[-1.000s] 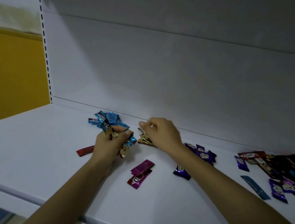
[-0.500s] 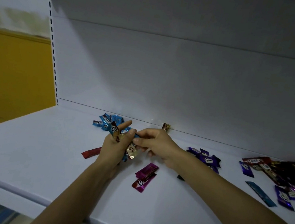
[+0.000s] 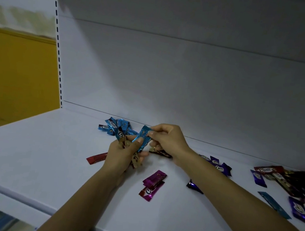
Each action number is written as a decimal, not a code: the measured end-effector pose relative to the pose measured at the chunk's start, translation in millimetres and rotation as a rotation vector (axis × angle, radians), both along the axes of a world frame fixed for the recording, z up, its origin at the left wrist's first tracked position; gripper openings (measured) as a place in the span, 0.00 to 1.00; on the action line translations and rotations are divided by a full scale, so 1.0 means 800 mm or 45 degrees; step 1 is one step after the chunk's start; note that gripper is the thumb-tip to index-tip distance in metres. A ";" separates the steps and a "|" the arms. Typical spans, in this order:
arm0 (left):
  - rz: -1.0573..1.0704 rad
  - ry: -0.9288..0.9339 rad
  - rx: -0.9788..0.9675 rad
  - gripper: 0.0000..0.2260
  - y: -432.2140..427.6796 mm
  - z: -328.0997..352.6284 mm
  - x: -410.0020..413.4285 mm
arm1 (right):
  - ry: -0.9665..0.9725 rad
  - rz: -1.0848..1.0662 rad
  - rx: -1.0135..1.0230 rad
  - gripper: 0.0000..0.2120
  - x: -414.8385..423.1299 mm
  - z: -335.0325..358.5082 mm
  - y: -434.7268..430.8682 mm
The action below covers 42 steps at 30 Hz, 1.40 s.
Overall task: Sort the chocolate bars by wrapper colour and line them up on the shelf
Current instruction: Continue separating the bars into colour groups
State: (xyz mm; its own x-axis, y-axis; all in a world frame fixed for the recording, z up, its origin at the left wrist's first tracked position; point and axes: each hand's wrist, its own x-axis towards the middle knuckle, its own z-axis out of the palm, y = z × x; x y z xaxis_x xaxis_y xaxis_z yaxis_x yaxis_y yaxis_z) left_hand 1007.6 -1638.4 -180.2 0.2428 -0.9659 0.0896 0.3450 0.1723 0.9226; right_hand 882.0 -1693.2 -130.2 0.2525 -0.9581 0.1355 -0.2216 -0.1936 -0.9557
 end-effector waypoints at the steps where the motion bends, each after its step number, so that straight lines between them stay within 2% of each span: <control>1: 0.036 0.051 0.015 0.03 0.000 0.000 0.000 | 0.009 -0.025 0.010 0.02 0.000 0.003 -0.004; 6: 0.189 0.286 0.067 0.05 -0.003 -0.002 0.009 | -0.258 -0.229 0.162 0.02 0.013 0.014 -0.040; 13: 0.259 0.247 0.055 0.11 -0.002 0.000 0.005 | -0.503 -0.136 0.548 0.06 0.087 0.004 -0.072; 16: 0.258 0.226 0.054 0.11 -0.002 0.006 0.006 | -0.329 -0.074 0.513 0.05 0.102 0.000 -0.077; 19: 0.260 0.216 0.079 0.12 -0.002 0.009 0.008 | 0.004 -0.112 0.278 0.05 0.100 0.000 -0.077; 21: 0.252 0.200 0.088 0.12 -0.003 0.009 0.009 | 0.030 -0.060 0.137 0.16 0.092 0.004 -0.073; 23: 0.240 0.214 0.093 0.12 -0.002 0.008 0.009 | -0.019 0.157 0.164 0.27 0.076 0.008 -0.064; 24: 0.236 0.223 0.088 0.12 -0.002 0.008 0.008 | -0.004 0.283 0.188 0.28 0.067 0.007 -0.061; 27: 0.225 0.218 0.059 0.12 -0.002 0.007 0.007 | 0.104 0.473 0.106 0.14 0.048 -0.002 -0.062; 29: 0.202 0.234 0.057 0.11 -0.001 0.008 0.007 | -0.003 0.354 0.085 0.08 0.046 -0.006 -0.069; 31: 0.175 0.276 0.074 0.15 0.000 0.011 0.005 | -0.135 0.121 0.070 0.07 0.049 -0.008 -0.079; 33: 0.152 0.363 0.083 0.23 0.001 0.013 0.006 | 0.065 -0.100 -0.088 0.04 0.054 -0.012 -0.090; 36: 0.086 0.525 0.035 0.31 0.002 0.013 0.009 | 0.626 -0.237 -0.496 0.03 0.064 -0.027 -0.099; 38: 0.075 0.534 0.024 0.27 0.003 0.012 0.009 | 0.861 -0.200 -0.605 0.06 0.073 -0.033 -0.097; 40: 0.088 0.503 0.032 0.19 0.002 0.010 0.008 | 1.018 -0.068 -0.516 0.11 0.081 -0.037 -0.098; 42: 0.107 0.444 0.060 0.15 0.000 0.010 0.006 | 1.100 0.029 -0.420 0.20 0.084 -0.039 -0.097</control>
